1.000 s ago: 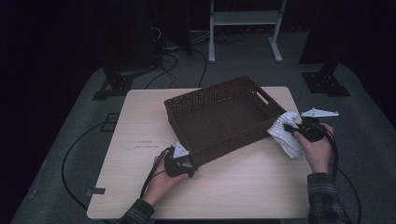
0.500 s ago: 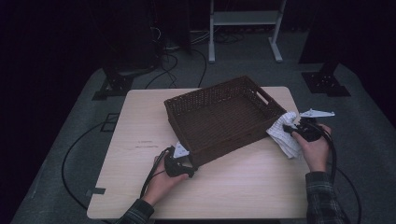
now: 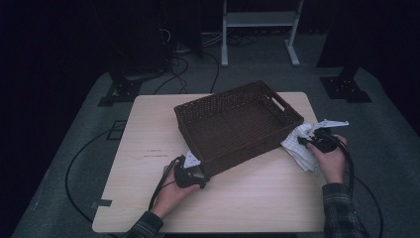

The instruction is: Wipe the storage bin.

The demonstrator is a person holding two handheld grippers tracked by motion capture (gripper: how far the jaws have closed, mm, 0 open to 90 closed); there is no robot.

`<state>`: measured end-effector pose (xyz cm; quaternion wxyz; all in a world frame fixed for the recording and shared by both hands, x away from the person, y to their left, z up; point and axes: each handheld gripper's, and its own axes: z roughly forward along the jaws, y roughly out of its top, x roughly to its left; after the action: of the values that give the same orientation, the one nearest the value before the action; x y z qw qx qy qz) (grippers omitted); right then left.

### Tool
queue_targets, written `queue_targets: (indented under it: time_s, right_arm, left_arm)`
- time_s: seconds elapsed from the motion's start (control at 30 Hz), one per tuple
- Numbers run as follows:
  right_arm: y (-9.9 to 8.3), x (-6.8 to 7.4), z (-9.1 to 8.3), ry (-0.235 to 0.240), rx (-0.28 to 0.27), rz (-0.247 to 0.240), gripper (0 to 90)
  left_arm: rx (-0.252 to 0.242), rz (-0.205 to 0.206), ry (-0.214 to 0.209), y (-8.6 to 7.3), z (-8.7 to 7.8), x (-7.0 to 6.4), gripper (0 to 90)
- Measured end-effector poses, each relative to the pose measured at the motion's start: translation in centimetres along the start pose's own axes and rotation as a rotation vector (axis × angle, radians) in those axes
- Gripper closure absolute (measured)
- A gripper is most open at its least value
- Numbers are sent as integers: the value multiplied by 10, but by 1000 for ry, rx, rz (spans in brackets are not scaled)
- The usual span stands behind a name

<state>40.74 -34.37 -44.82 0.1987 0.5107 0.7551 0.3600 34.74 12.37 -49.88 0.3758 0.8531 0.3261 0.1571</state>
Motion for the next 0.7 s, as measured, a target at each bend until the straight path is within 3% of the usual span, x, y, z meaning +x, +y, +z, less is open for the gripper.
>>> queue_targets:
  time_s: [0.7]
  right_arm:
    - [-16, 2, 22, 20, 81, 5, 759]
  left_arm:
    - [-1, 2, 0, 0, 0, 0, 231]
